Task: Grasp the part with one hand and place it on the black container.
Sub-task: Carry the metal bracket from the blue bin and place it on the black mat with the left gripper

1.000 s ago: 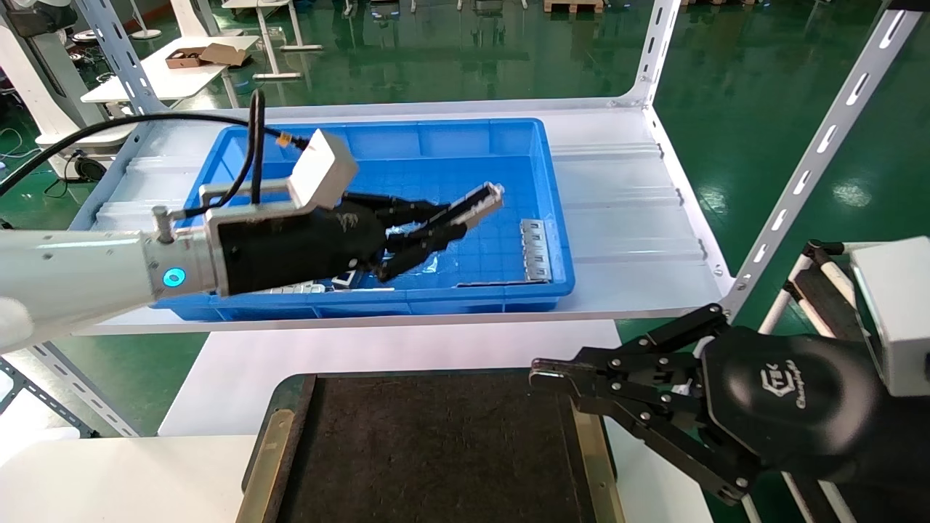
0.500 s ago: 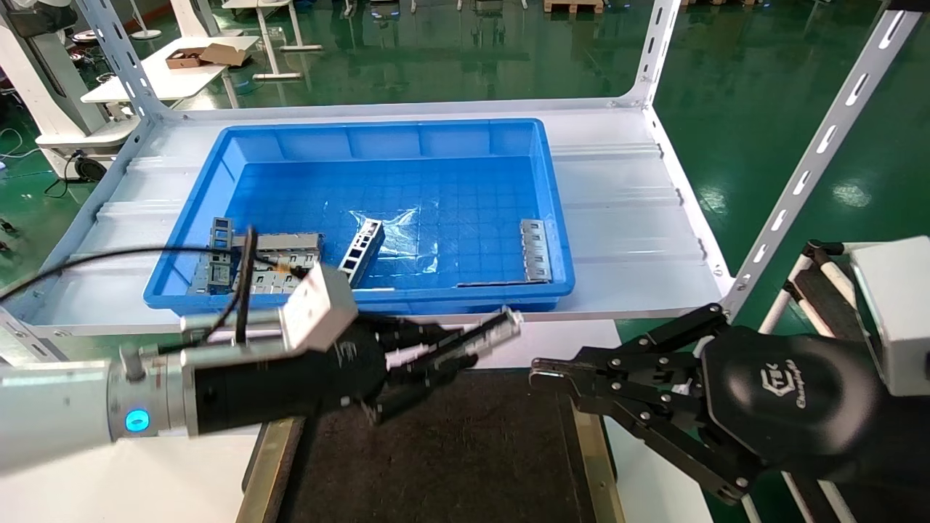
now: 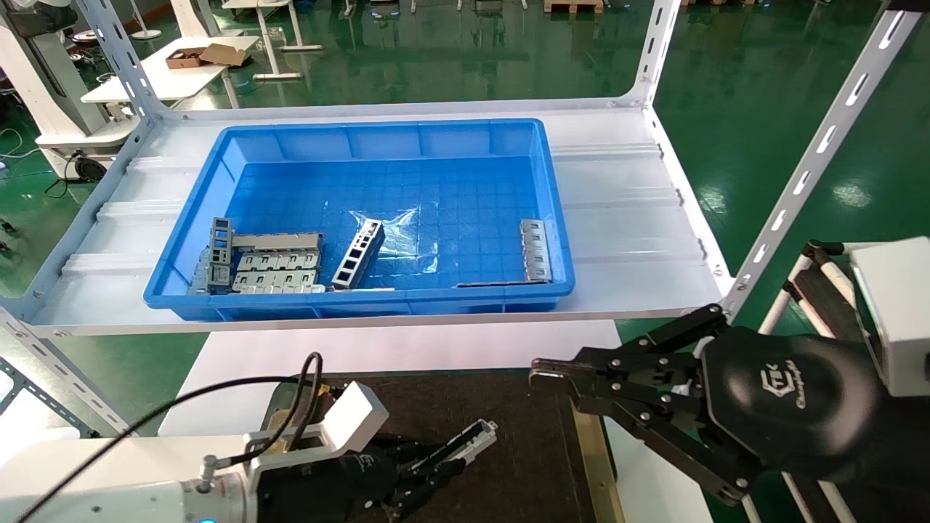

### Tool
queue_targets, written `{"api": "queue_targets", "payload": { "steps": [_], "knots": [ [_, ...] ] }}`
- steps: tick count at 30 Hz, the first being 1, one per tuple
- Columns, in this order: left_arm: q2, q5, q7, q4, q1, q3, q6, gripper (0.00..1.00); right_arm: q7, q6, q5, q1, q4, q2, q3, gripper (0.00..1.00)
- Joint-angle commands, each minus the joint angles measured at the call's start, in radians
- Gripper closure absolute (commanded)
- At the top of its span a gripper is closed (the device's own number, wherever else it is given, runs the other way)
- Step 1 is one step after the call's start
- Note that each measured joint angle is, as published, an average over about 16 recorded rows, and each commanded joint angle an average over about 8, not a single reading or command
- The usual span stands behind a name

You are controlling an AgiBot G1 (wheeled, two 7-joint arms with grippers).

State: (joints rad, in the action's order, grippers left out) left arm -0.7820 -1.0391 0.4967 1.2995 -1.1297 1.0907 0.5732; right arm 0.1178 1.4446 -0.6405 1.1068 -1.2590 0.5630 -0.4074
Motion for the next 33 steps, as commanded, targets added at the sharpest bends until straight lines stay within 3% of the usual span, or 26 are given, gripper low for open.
{"api": "queue_targets", "payload": {
  "steps": [1, 16, 33],
  "knots": [
    [-0.019, -0.030, 0.062, -0.007, 0.012, 0.030, -0.059, 1.00, 0.000, 0.000, 0.000, 0.000, 0.000, 0.000, 0.000, 1.00],
    [-0.292, -0.097, 0.466, -0.344, -0.054, 0.197, -0.265, 1.00, 0.000, 0.000, 0.000, 0.000, 0.000, 0.000, 0.000, 1.00],
    [-0.483, -0.149, 0.821, -0.686, -0.163, 0.371, -0.279, 1.00, 0.000, 0.000, 0.000, 0.000, 0.000, 0.000, 0.000, 1.00]
  ]
}}
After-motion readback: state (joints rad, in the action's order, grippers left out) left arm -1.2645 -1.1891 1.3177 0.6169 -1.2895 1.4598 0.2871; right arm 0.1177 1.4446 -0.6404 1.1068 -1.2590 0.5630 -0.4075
